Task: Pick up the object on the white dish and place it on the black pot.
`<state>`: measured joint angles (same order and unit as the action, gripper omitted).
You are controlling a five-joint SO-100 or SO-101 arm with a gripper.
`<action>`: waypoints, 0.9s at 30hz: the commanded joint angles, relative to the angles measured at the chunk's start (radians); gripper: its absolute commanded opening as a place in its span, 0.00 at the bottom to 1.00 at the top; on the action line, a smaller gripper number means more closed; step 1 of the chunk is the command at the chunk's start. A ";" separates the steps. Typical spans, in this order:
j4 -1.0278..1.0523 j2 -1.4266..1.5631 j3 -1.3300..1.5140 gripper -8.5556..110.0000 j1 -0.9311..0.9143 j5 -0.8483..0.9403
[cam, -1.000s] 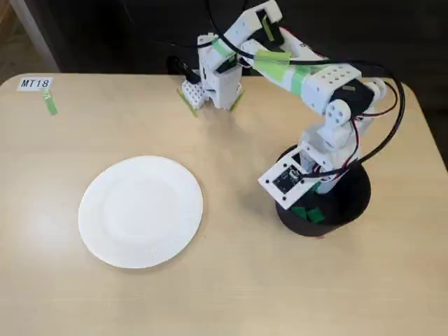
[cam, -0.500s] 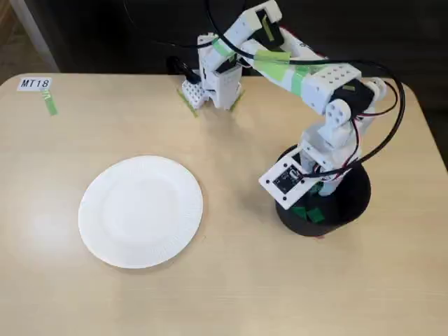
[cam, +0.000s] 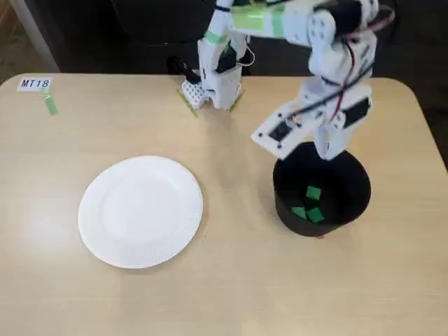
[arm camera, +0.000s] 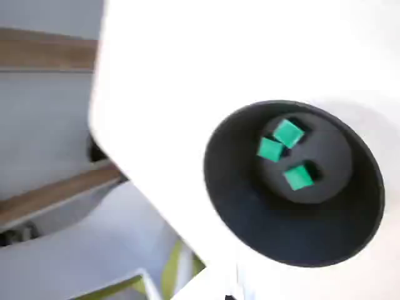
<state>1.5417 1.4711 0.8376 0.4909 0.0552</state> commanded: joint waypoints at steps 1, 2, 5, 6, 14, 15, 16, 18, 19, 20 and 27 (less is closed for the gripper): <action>-0.020 0.221 -0.005 0.07 -0.117 0.017; -0.026 0.273 -0.005 0.07 -0.160 0.020; -0.035 0.400 -0.003 0.07 -0.281 0.032; -0.035 0.437 0.000 0.07 -0.316 0.035; -0.396 1.055 0.660 0.07 -0.520 -0.026; -0.417 1.120 0.746 0.07 -0.520 -0.031; -0.417 1.160 0.807 0.07 -0.518 -0.028; -0.420 1.224 0.930 0.07 -0.499 -0.021; -0.448 1.267 1.006 0.07 -0.491 -0.023; -0.482 1.313 1.089 0.07 -0.489 -0.026; -0.630 1.470 1.494 0.07 -0.505 0.026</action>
<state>0.9572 2.9023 2.2396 -0.0031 0.0583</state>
